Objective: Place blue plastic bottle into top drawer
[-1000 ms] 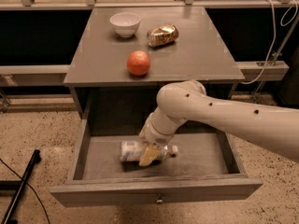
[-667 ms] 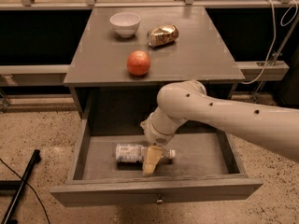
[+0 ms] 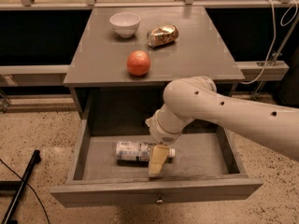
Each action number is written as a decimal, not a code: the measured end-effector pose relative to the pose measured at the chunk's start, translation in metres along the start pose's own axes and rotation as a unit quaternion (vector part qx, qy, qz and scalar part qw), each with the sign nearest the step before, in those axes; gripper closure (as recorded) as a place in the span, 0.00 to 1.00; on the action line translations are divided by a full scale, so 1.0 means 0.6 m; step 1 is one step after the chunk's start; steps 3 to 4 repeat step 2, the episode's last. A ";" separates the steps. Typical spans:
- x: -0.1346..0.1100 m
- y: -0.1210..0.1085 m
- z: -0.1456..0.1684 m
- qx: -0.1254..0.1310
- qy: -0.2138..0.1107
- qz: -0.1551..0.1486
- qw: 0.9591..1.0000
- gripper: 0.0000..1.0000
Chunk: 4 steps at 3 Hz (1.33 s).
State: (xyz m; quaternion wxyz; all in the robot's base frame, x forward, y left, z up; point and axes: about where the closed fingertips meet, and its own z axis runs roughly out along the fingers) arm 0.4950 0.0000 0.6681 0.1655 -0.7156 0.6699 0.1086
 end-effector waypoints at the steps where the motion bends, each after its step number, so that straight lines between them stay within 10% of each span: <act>1: 0.058 0.003 -0.054 0.010 -0.018 0.014 1.000 0.00; 4: 0.059 0.004 -0.054 0.010 -0.018 0.012 1.000 0.00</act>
Offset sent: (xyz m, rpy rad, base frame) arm -0.0007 -0.0356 0.0142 0.0326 0.0000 -0.0290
